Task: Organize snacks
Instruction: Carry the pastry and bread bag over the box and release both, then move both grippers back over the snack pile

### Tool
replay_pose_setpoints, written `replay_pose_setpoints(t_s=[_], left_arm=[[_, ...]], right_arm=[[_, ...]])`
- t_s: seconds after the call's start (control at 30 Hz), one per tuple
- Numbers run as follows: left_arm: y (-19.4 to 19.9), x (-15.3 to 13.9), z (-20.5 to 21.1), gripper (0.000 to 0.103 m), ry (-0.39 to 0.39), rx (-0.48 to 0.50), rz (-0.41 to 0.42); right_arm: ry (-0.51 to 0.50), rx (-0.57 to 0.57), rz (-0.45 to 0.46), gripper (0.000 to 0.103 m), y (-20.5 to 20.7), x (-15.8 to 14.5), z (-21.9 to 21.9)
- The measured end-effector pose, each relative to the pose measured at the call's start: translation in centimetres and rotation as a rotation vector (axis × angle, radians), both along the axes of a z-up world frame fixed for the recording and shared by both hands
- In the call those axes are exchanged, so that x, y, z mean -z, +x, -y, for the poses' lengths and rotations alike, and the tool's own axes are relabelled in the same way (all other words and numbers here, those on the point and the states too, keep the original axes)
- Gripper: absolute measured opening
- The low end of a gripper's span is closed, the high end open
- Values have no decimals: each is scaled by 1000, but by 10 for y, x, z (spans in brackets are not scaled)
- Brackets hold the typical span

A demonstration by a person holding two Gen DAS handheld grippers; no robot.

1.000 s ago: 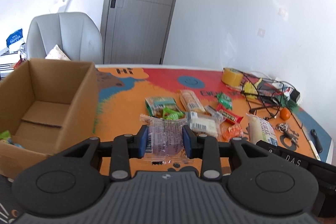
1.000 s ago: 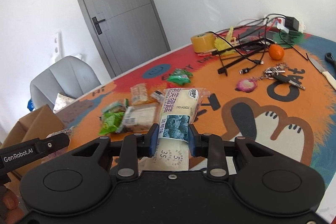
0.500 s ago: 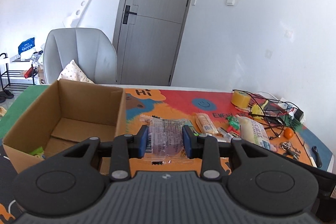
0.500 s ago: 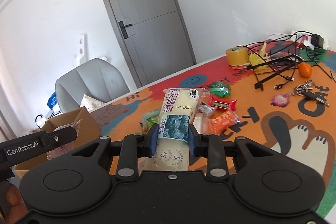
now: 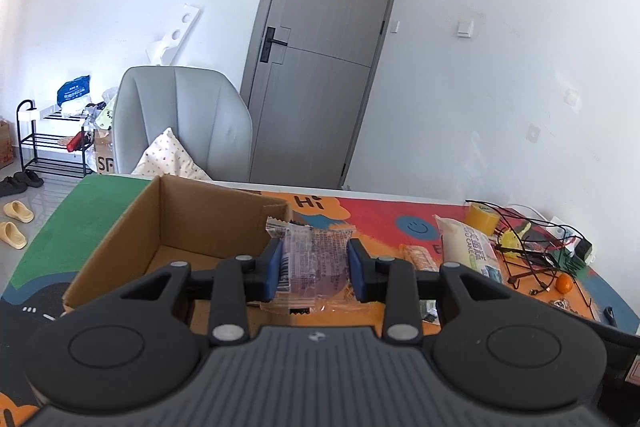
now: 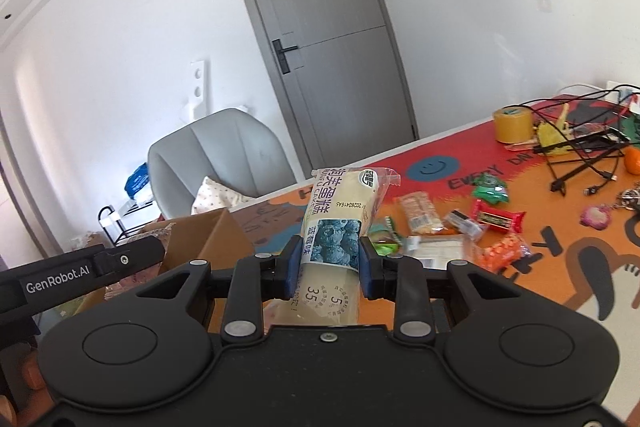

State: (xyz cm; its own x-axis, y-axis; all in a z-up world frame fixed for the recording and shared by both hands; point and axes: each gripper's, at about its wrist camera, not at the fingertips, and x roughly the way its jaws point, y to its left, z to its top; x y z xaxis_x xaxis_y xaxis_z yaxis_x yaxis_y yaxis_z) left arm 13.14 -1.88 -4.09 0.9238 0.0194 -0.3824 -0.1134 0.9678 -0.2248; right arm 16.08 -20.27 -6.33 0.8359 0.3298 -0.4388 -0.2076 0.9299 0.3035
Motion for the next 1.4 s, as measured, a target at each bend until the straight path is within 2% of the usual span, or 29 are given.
replay_pose_setpoints(t_s=[0.37,0.7,0.87,0.97,1.07,1.13,1.17,1.2,1.23,1.3,1.4], left_arm=[[6,4,-44,34,-30,-82,-9],[16,12,-78,34,-62,-145,-54],[13,11,-91,42,-79,-174,-49],[9,8,-97,44,-77,-194,-46],[3,5,-103,51,-73,-218,-39],[0,3,-107,55,-72,-236,-33],[-1,2,-108,58,-70,-242,-31],[-2,1,-109,62,-68,-246,-31],[-3,1,-109,65,-68,-249,-30],[-4,1,-108,75,-70,-255,-28],[-4,-1,-103,80,-68,-251,-25]], right_arm=[[1,-101,15,30,16,-8,-49],[-7,-186,8,30,31,-9,-94],[-11,-217,0,30,38,-9,-111],[-9,-231,-6,30,41,-9,-119],[-5,-246,-3,30,42,-10,-126],[4,-258,-8,33,44,-11,-130],[11,-262,-17,41,44,-11,-131],[16,-265,-24,56,45,-10,-132],[18,-262,-22,61,44,-11,-132],[10,-243,-3,63,40,-14,-129],[13,-225,-8,63,38,-15,-118]])
